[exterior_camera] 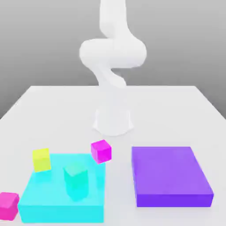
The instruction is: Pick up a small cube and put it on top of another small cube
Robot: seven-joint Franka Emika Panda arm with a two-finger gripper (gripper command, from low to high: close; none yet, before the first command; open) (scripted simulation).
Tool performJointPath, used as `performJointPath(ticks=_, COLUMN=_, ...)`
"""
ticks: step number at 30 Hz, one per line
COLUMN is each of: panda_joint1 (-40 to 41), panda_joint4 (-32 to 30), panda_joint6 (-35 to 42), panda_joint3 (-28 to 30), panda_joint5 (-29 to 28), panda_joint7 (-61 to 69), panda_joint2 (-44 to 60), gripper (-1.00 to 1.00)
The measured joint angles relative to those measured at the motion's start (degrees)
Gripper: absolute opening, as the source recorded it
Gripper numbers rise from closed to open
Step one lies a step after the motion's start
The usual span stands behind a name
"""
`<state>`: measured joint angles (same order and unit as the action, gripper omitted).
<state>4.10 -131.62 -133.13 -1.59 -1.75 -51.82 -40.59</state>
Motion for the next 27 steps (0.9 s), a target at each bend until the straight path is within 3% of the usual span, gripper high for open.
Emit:
performJointPath(ticks=9, panda_joint1=12.7, panda_joint4=0.6, panda_joint6=-4.8, panda_joint3=-3.5, panda_joint5=-7.0, panda_joint7=-22.2, panda_joint2=19.2, gripper=0.00)
performJointPath(ticks=16, panda_joint1=18.8, panda_joint4=1.1, panda_joint6=-8.5, panda_joint3=-2.1, panda_joint5=-10.7, panda_joint7=-38.0, panda_joint2=33.8, gripper=0.00)
performJointPath(ticks=22, panda_joint1=23.7, panda_joint4=1.3, panda_joint6=-12.3, panda_joint3=0.0, panda_joint5=-9.5, panda_joint7=-48.5, panda_joint2=45.7, gripper=0.00)
performJointPath(ticks=27, panda_joint1=26.1, panda_joint4=1.3, panda_joint6=-15.7, panda_joint3=1.6, panda_joint5=-4.2, panda_joint7=-54.3, panda_joint2=55.2, gripper=0.00)
